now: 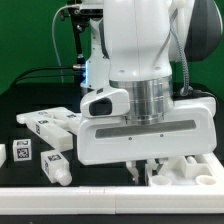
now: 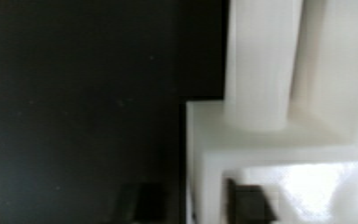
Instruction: Assemble chair
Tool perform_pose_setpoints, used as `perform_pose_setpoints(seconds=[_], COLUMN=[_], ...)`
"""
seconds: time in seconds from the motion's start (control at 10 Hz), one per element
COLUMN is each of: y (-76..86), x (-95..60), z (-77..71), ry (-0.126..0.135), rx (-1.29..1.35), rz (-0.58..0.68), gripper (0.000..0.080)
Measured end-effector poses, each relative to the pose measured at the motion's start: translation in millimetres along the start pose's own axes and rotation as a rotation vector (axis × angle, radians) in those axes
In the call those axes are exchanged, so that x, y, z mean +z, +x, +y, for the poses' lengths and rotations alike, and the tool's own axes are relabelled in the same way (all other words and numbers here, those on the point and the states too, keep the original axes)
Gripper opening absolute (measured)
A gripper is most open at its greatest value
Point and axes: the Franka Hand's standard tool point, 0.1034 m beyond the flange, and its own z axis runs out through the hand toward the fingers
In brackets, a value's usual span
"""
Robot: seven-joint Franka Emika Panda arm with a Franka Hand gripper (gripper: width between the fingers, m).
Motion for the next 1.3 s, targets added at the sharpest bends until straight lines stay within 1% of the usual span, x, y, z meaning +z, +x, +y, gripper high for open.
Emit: perform_pose_setpoints(seconds=[0.1,0.2,0.3,0.4,0.5,0.6,0.7,0.8,0.9,1.1,1.2,1.3], y=[0.2,-0.9,-4.0,-8.5,-21.0,-22.8,-30.2,-32.1,-30.4,-32.4,-34.9,-48.9], x=[-0.4,-8.9,-25.5,-45.0,-58.1,-65.6,-62.0,-60.6,-61.4,-62.8,-70.2,-71.1], z=[0.5,3.8,-0.6,-3.6,-17.4,-33.3,-40.1,-37.2,-37.3,-41.8,-53.8,-67.3], ry=[0.0,0.009,0.018,0.031,0.038,0.022,0.016,0.017,0.018,0.021,0.02,0.019], rx=[0.001,0.019,0.035,0.039,0.014,0.012,-0.004,0.0,0.0,-0.06,-0.172,-0.272], rz=[0.001,-0.006,-0.029,-0.059,-0.112,-0.087,-0.048,-0.061,-0.057,-0.065,-0.062,-0.08], gripper=[0.0341,0.0341,0.0533,0.0613,0.0638,0.0638,0.0648,0.0648,0.0649,0.0649,0.0649,0.0649])
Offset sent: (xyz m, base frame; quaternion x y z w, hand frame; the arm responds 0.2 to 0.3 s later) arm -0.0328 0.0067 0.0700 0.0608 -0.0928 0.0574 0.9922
